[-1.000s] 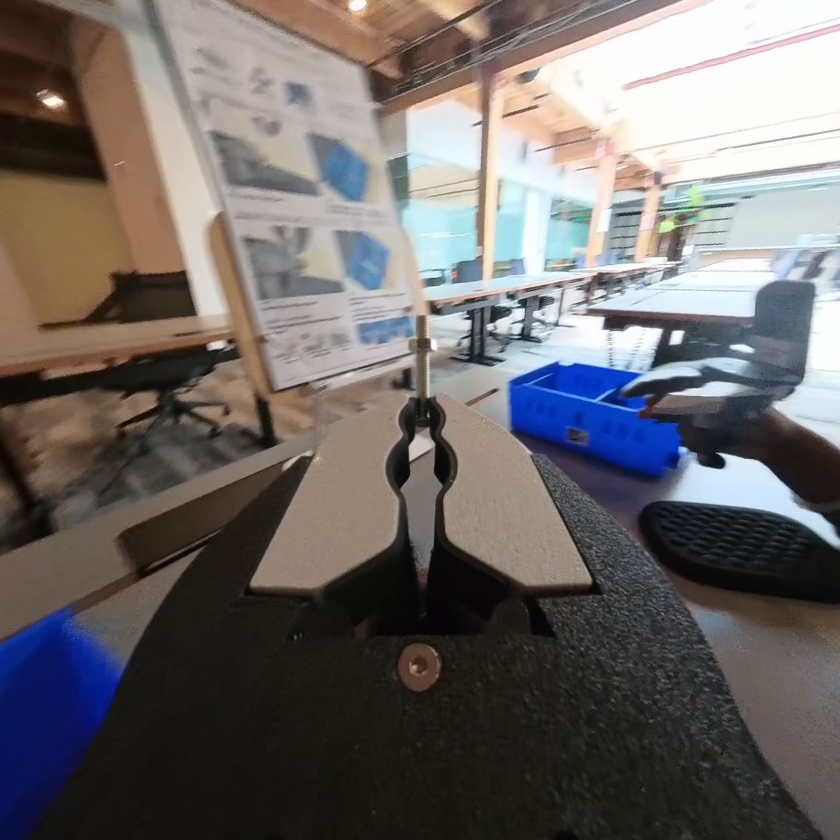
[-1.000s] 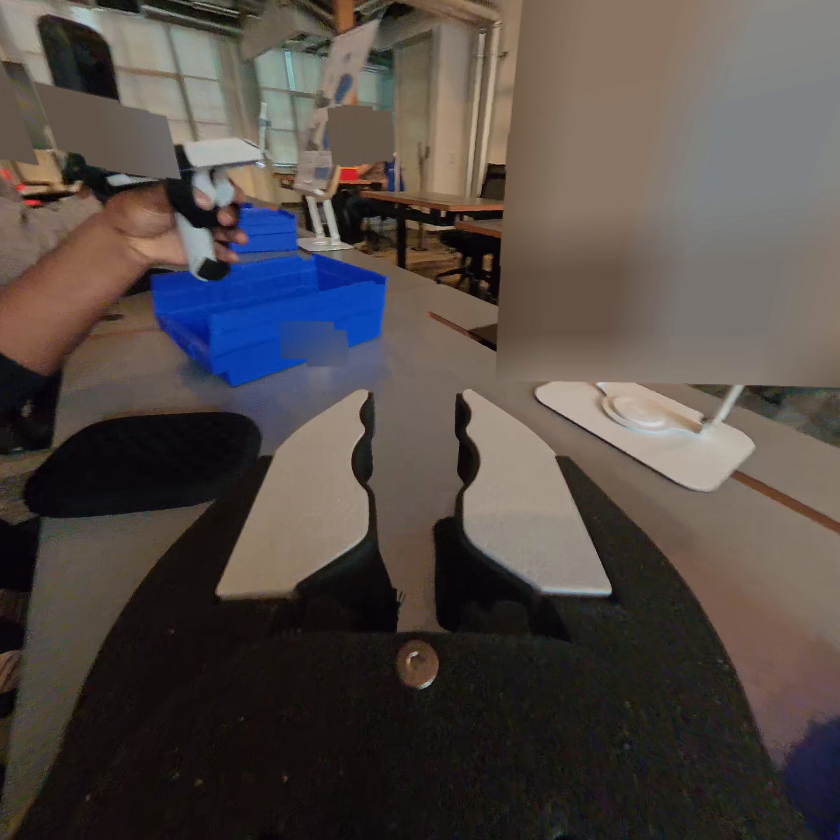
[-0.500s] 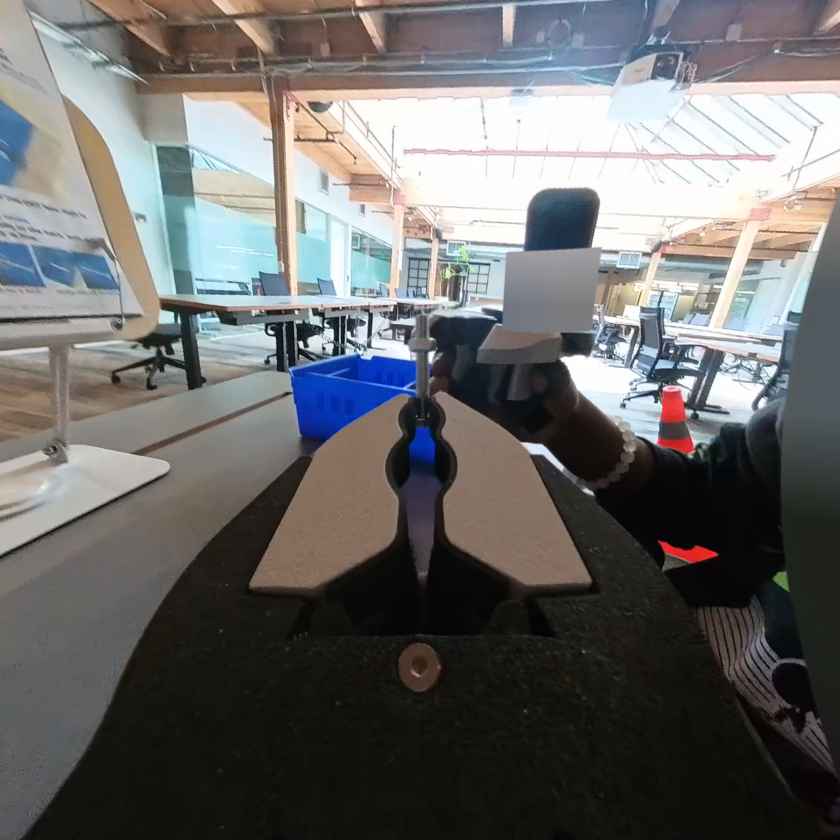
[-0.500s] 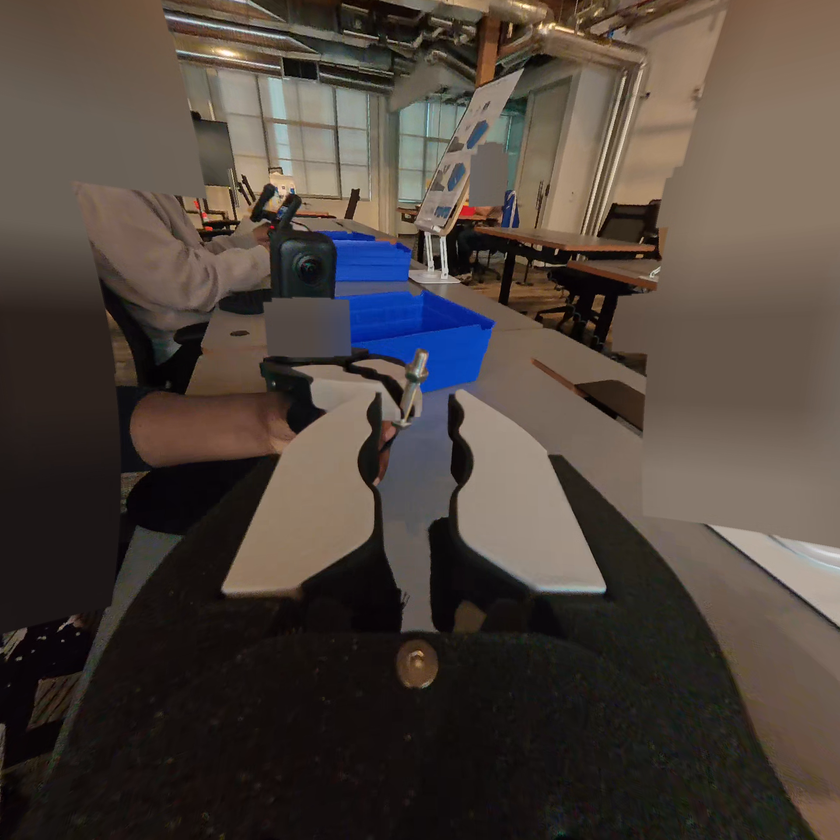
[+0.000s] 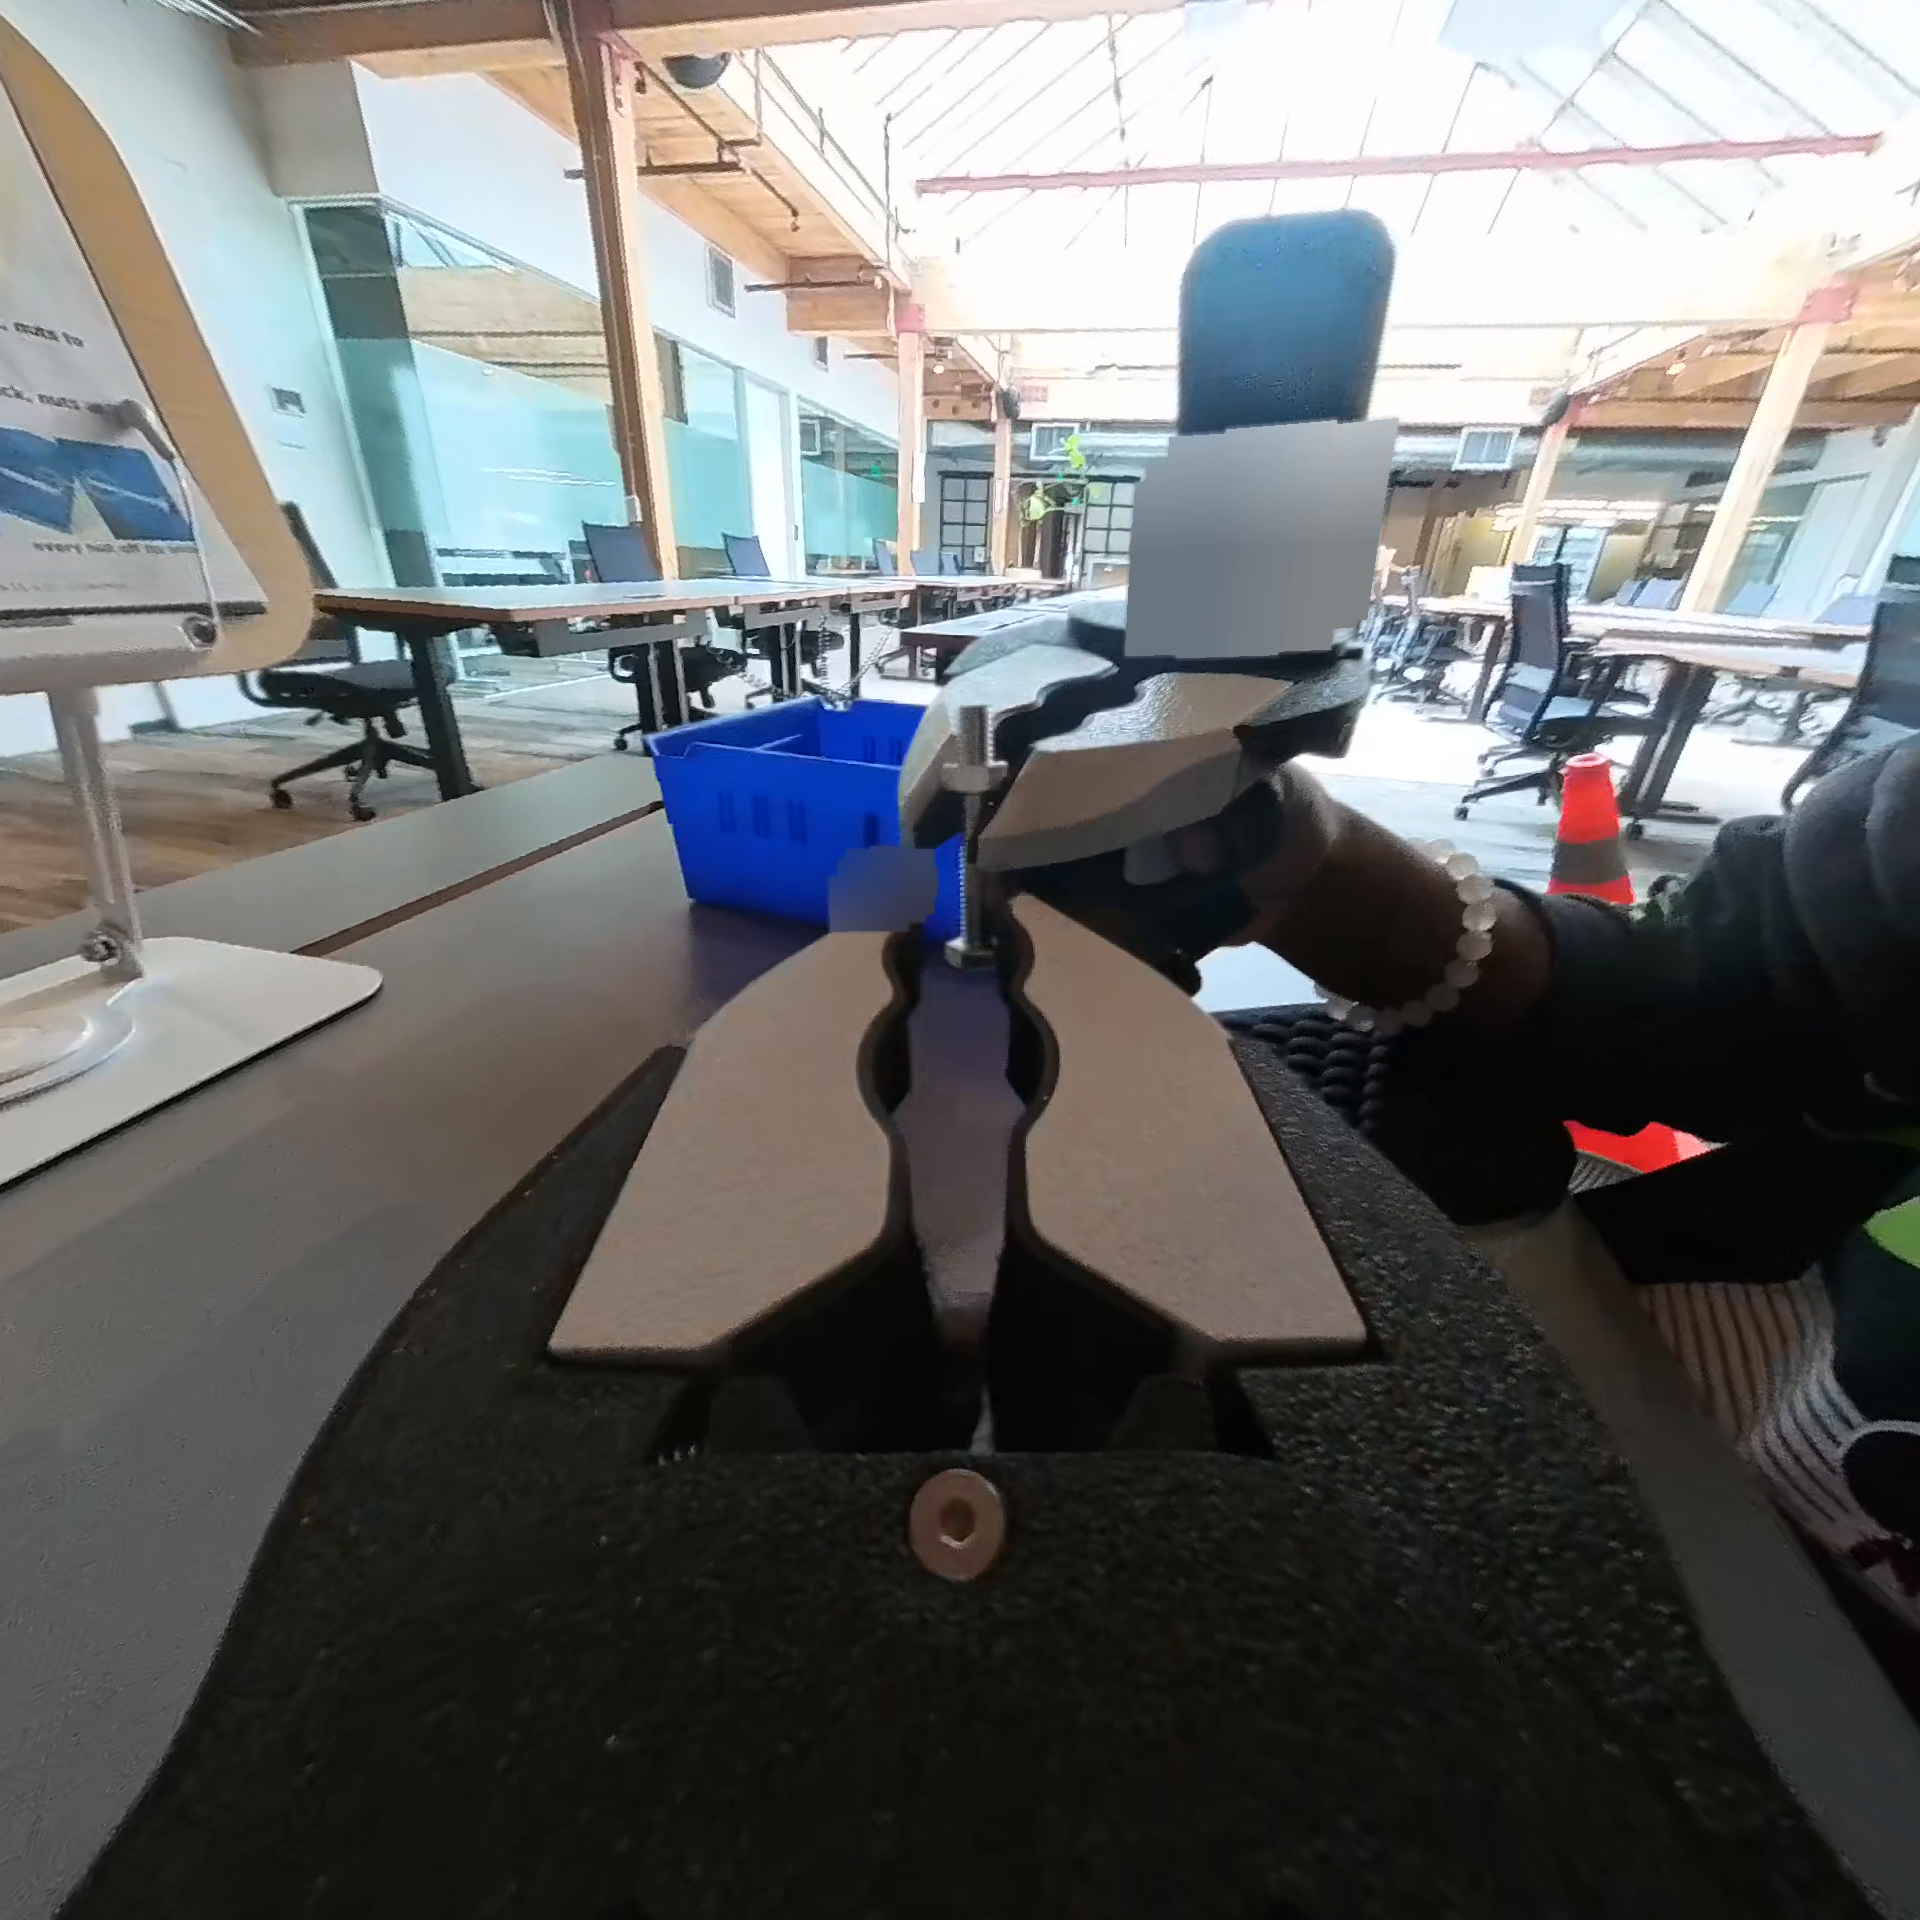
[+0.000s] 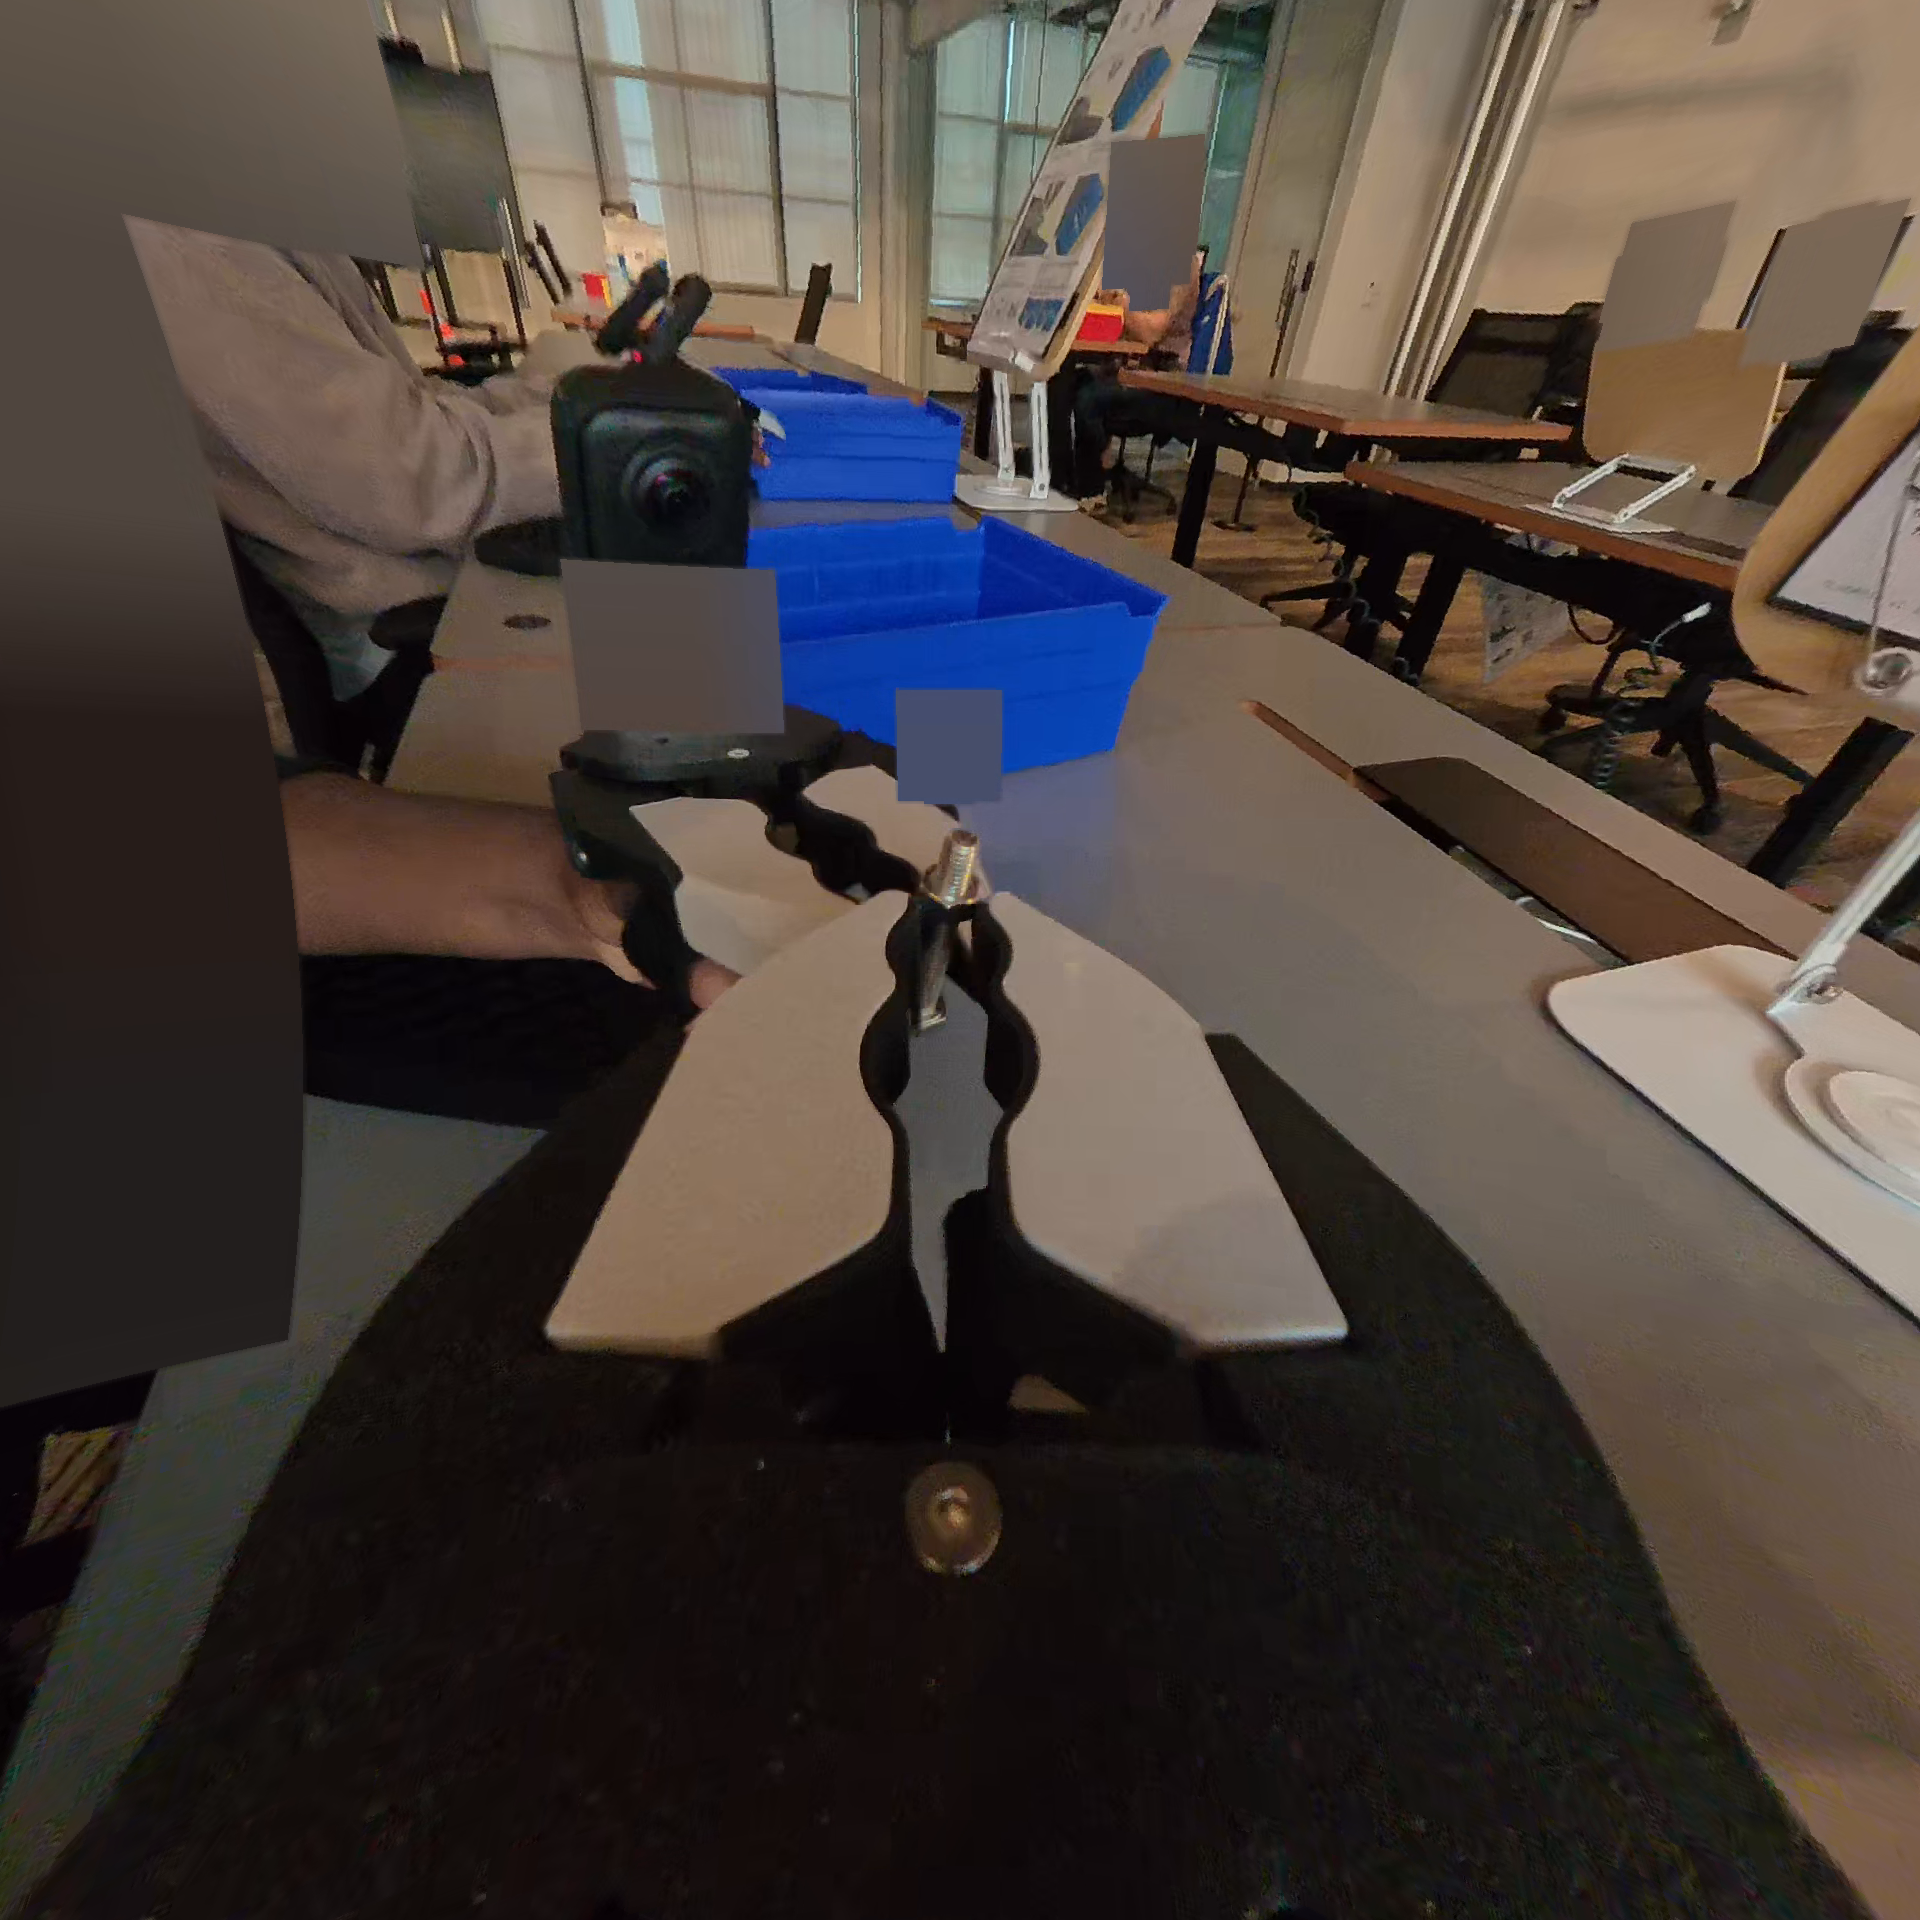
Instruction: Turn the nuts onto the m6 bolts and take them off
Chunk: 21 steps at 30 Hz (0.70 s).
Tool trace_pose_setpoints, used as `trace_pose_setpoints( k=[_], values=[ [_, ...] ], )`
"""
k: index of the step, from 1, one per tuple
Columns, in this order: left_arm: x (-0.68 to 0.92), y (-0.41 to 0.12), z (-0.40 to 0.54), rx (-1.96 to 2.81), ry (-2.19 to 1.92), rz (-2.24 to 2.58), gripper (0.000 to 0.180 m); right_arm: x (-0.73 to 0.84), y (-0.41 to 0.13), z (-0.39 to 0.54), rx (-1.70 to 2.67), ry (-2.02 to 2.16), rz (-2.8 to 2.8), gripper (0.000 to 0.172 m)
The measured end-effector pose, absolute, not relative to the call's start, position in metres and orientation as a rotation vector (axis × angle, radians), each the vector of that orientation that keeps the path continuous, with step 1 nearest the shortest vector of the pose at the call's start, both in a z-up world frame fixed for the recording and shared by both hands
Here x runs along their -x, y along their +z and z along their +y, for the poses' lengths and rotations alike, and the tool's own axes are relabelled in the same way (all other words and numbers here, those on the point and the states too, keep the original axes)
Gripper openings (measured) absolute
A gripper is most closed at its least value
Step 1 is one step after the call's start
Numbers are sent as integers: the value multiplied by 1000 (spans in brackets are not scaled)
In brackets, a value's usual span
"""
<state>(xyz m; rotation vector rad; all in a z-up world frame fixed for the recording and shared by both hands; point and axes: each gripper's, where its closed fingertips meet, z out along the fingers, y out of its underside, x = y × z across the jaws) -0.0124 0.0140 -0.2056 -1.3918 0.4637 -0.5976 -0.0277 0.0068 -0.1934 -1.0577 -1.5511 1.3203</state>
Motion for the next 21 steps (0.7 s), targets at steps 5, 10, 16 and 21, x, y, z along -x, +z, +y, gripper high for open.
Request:
trace_pose_setpoints(
  k=[5,10,16,21],
  values=[
    [15,-215,18,1421,-508,482,37,29,-203,0,1036,1253,-1608,8],
    [0,-234,15,1502,-503,603,62,30,-200,4,1059,1296,-1569,8],
    [-13,-248,16,1528,-415,699,50,32,-205,-2,1077,1365,-1572,8],
    [-8,-242,17,1515,-430,654,33,35,-210,-8,1083,1389,-1586,8]
  ],
)
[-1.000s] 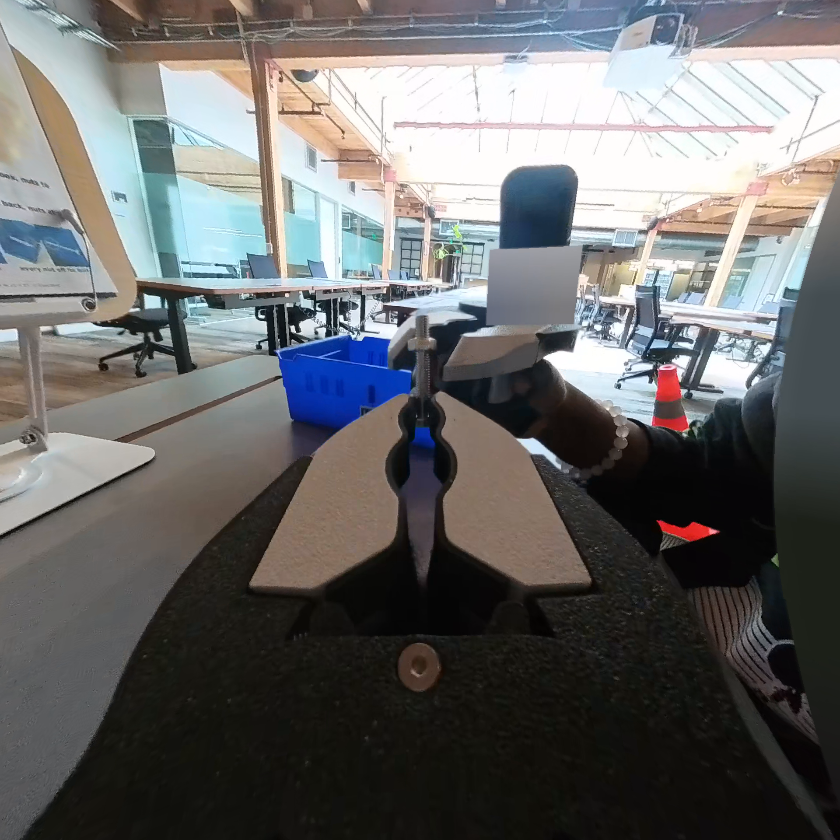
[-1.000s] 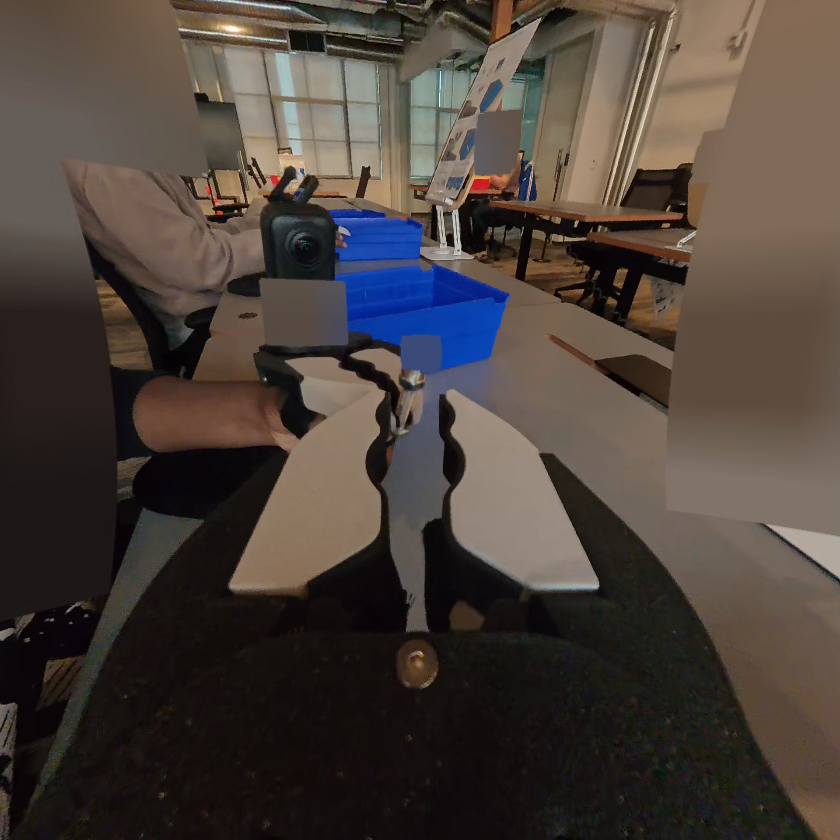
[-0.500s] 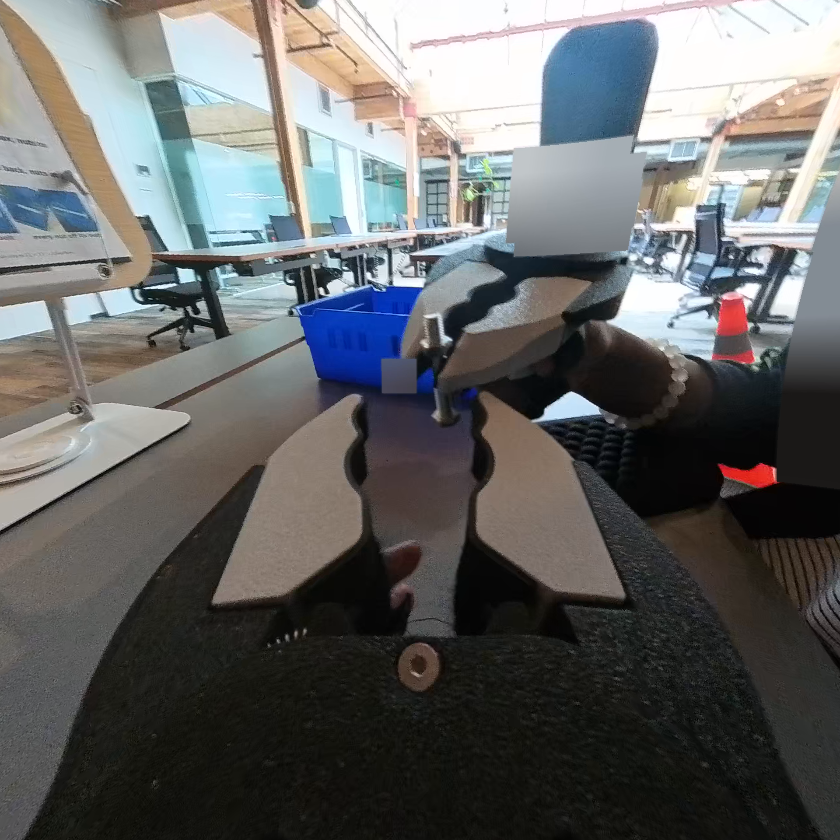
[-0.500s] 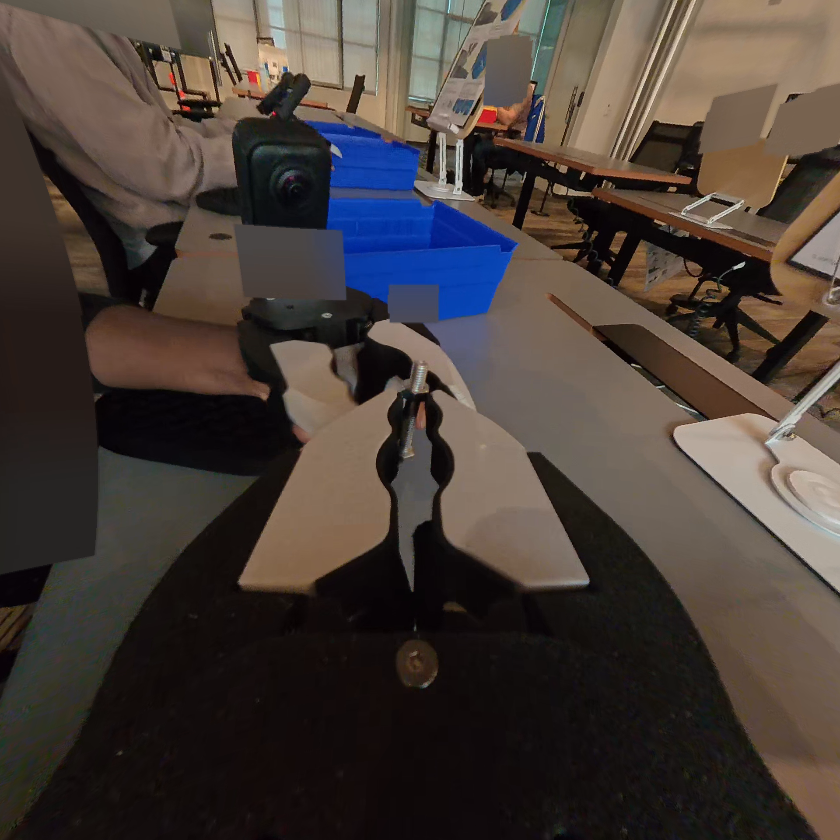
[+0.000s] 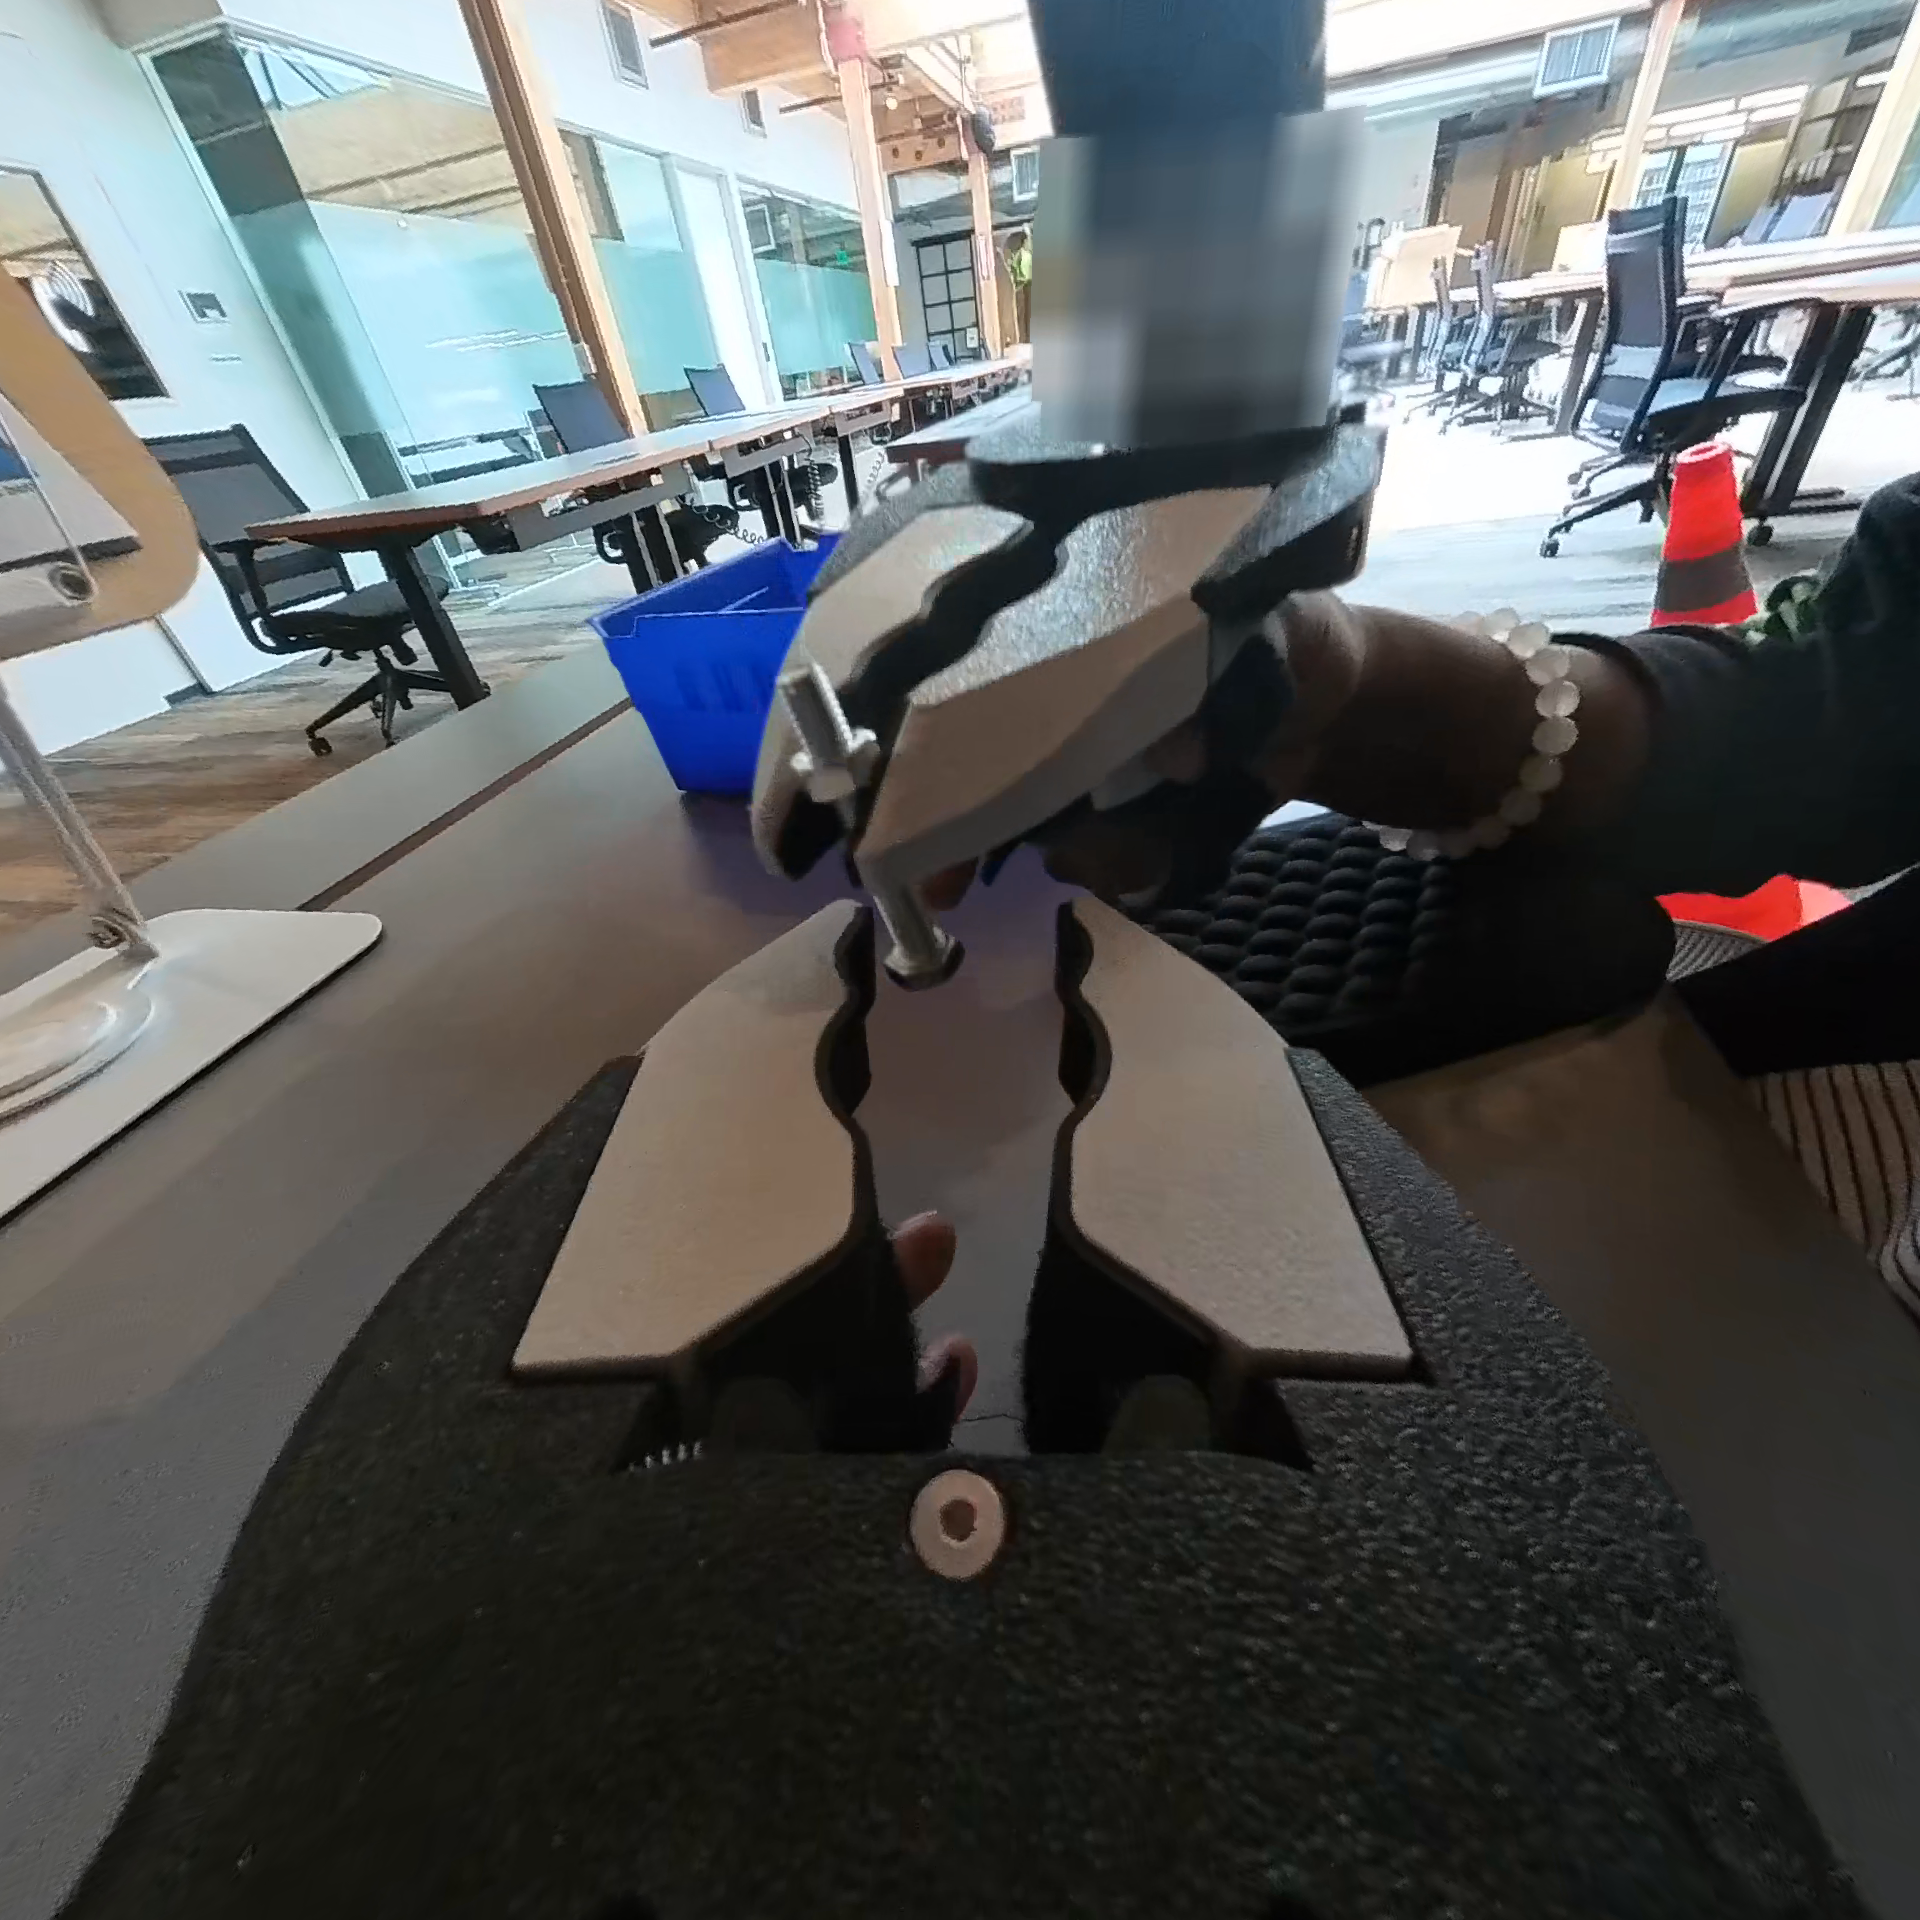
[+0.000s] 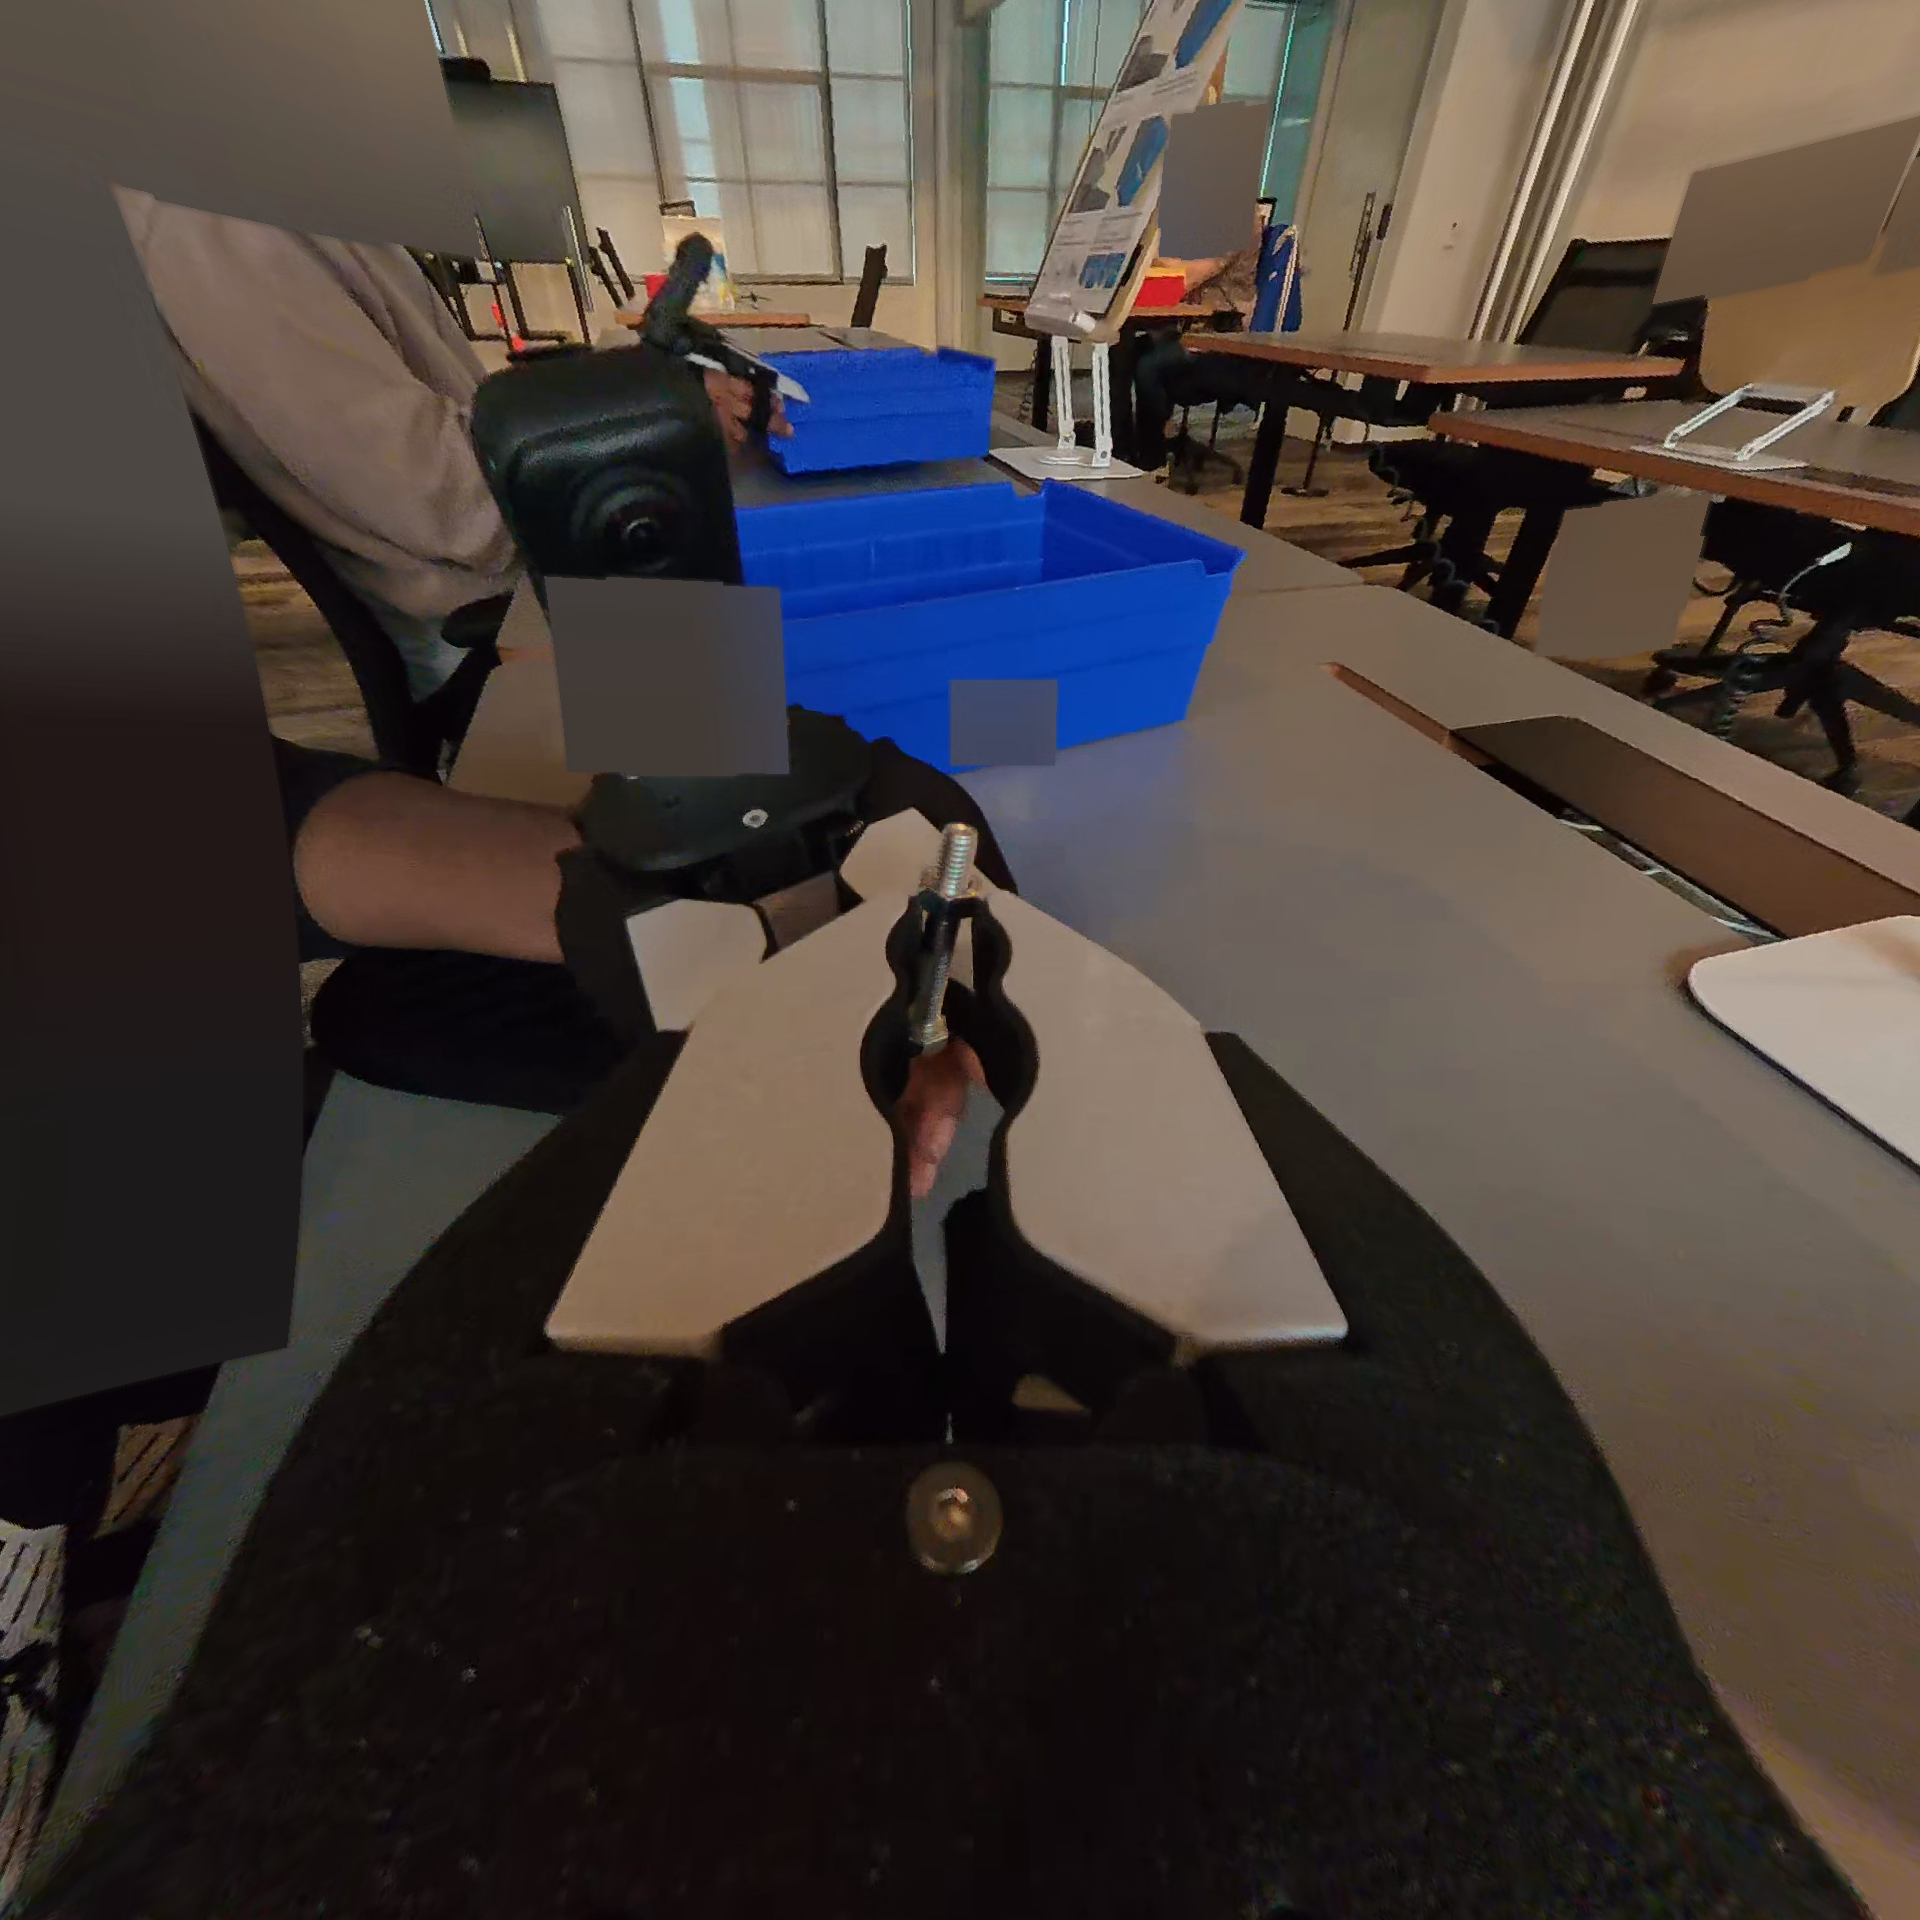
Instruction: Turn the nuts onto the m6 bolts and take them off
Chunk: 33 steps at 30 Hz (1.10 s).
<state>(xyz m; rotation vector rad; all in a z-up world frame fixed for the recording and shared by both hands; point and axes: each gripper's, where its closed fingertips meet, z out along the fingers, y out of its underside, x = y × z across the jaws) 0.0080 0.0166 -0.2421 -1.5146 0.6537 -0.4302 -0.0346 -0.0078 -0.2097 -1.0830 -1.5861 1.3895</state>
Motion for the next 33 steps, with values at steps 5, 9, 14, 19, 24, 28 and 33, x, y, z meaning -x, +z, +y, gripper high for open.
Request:
trace_pose_setpoints(
  k=[5,9,14,19,24,28,33],
  values=[
    [-7,-239,16,1508,-461,634,21,35,-208,-9,1074,1413,-1568,8],
    [-5,-237,16,1504,-474,614,10,35,-209,-11,1063,1421,-1570,8],
    [-3,-234,15,1500,-506,597,5,34,-206,-12,1041,1439,-1565,8],
    [-4,-235,13,1504,-511,619,4,33,-206,-14,1017,1430,-1581,8],
    [-5,-233,12,1465,-477,628,3,28,-205,-17,973,1427,-1626,15],
    [-3,-233,13,1442,-475,599,3,25,-203,-13,960,1368,-1647,38],
    [-4,-236,13,1450,-477,610,3,28,-200,-11,942,1344,-1593,33]
  ],
)
